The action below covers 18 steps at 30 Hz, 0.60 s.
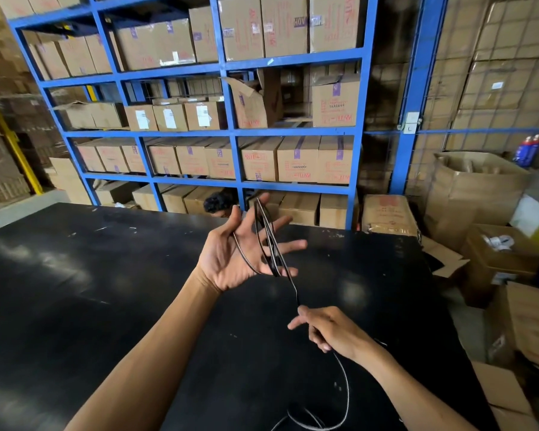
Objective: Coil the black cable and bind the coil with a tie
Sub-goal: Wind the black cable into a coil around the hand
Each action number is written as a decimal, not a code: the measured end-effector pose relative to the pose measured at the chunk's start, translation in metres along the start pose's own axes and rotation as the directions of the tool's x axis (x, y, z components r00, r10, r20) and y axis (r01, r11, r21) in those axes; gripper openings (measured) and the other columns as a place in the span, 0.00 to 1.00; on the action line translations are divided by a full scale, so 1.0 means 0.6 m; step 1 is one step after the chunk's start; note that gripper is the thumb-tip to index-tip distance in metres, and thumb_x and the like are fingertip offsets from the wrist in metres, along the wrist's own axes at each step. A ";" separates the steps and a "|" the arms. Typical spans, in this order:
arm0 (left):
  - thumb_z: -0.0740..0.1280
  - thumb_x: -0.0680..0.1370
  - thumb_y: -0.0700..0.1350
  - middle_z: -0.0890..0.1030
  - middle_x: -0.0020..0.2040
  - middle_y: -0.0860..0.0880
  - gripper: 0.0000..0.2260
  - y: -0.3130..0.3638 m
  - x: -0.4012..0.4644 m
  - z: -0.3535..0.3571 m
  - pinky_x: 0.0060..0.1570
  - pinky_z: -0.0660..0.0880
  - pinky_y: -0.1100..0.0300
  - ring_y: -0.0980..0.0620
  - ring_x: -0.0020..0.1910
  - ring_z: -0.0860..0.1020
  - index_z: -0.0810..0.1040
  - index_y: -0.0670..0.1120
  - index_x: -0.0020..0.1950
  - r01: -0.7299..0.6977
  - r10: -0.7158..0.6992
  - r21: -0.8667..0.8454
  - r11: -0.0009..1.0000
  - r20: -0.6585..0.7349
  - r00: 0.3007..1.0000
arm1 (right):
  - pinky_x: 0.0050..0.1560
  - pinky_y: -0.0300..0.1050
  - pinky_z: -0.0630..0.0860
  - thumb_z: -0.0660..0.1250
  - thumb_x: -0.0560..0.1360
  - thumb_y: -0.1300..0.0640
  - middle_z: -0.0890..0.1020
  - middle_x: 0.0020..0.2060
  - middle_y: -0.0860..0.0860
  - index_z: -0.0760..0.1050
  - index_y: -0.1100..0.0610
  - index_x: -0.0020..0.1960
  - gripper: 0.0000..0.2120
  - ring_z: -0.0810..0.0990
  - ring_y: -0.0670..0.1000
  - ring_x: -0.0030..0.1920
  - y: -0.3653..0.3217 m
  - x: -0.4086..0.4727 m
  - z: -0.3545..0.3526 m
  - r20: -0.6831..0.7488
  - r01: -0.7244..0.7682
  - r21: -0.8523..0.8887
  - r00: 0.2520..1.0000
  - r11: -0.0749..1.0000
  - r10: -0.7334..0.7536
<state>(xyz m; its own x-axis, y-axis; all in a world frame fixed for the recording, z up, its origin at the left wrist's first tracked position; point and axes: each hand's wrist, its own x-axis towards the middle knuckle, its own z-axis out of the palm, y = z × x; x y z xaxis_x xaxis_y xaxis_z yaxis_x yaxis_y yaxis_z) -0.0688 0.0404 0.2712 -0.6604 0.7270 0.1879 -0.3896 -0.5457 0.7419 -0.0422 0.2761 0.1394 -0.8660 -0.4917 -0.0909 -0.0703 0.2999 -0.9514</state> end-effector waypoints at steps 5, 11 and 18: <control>0.41 0.81 0.66 0.47 0.83 0.46 0.27 -0.039 -0.008 0.005 0.65 0.50 0.20 0.21 0.75 0.44 0.49 0.63 0.80 0.342 -0.362 0.139 0.930 0.169 0.917 | 0.27 0.37 0.64 0.65 0.64 0.21 0.75 0.21 0.44 0.83 0.43 0.34 0.27 0.71 0.39 0.21 -0.030 0.040 -0.075 -0.217 -0.023 -0.420 0.973 0.907 -0.076; 0.44 0.82 0.66 0.56 0.82 0.51 0.27 -0.089 -0.020 -0.032 0.68 0.47 0.21 0.23 0.76 0.52 0.55 0.62 0.80 0.627 -0.649 0.283 0.726 -0.019 0.761 | 0.40 0.44 0.78 0.75 0.73 0.41 0.79 0.40 0.40 0.80 0.40 0.41 0.06 0.79 0.40 0.42 -0.115 0.059 -0.158 -0.025 0.101 -0.821 0.977 0.563 -0.211; 0.56 0.78 0.65 0.69 0.75 0.51 0.32 -0.080 -0.018 -0.073 0.66 0.61 0.30 0.39 0.66 0.73 0.57 0.57 0.81 0.613 -0.531 0.161 0.773 -0.365 0.765 | 0.38 0.34 0.67 0.70 0.78 0.45 0.79 0.43 0.41 0.85 0.47 0.52 0.09 0.78 0.41 0.42 -0.137 0.043 -0.134 -0.078 0.176 -0.829 0.904 0.530 -0.421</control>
<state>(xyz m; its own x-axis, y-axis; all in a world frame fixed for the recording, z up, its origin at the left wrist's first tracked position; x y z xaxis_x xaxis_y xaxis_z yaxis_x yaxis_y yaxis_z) -0.0709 0.0403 0.2055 -0.5328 0.6936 -0.4849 -0.6029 0.0910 0.7926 -0.0985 0.3041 0.2389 -0.7913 -0.5072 0.3414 -0.6003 0.7504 -0.2765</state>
